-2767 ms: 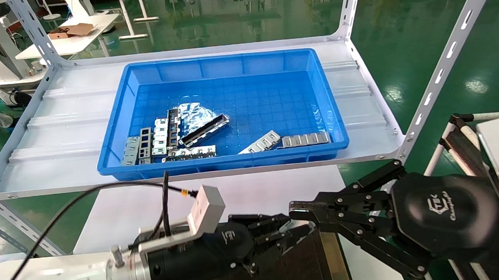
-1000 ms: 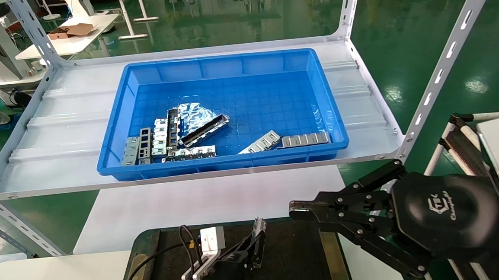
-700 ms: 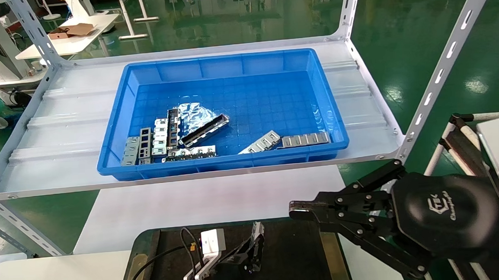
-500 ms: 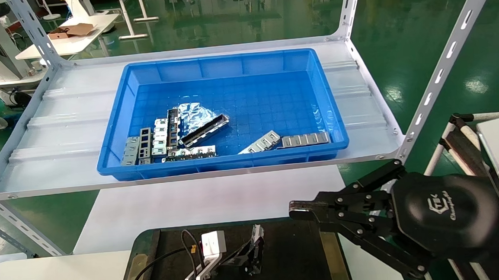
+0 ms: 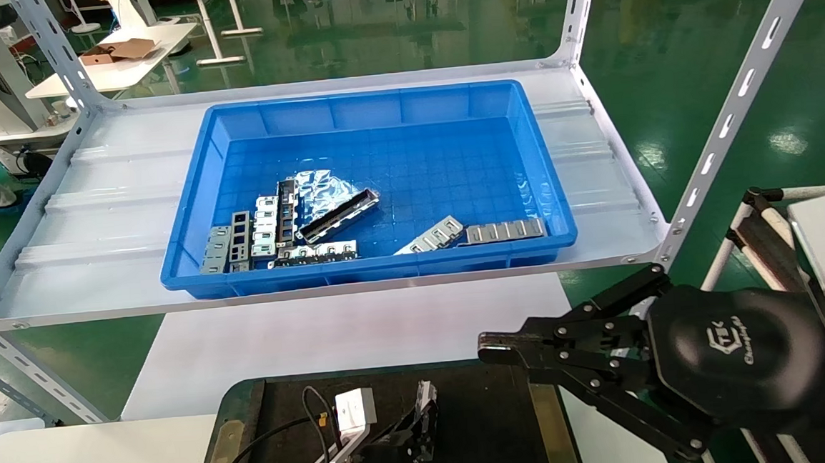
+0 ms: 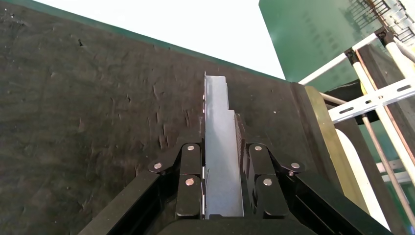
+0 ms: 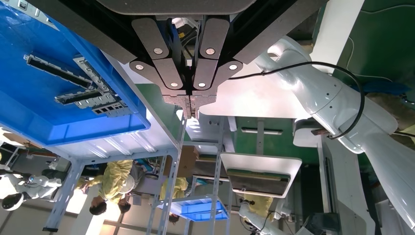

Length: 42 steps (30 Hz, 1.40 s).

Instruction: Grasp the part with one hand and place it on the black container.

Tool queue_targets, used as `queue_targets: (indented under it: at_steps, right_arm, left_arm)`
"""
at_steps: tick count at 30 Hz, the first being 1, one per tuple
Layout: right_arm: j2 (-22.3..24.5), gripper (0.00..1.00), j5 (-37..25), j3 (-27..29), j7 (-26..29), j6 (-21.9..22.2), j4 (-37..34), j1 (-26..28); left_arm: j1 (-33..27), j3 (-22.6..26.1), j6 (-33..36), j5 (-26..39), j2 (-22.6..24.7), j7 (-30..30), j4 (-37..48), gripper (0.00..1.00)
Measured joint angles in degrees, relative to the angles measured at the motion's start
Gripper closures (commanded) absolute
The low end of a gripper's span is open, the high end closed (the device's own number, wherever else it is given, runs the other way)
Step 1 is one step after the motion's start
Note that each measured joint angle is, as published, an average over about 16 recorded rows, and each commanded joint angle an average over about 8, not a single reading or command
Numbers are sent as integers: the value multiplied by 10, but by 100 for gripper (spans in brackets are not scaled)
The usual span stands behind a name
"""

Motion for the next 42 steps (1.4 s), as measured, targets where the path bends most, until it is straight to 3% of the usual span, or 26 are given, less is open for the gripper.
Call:
queue_targets:
  at_steps: [3,5,7,9,30,42]
  right_arm:
    - [0,31,0,0,0,0,0,0]
    - [0,12,0,0,0,0,0,0]
    - [0,1,0,0,0,0,0,0]
    - [0,0,0,0,0,0,0,0]
    - [0,0,1,-1,0,0,0,0]
    - [1,0,1,-1,-1,1,0,0]
  left_arm:
    - [-1,6,-5,-1,0,-4,0,54]
    - [-2,10,-7,-1,0,-6,0,30]
    - [-3,13,-10,0,0,-8,0,11]
    - [-4,16,-12,1,0,-11,0,0]
    - [-3,9,-1,38,-7,-17,-11,0]
    - [2,-41,124,71,-38,37,-17,0]
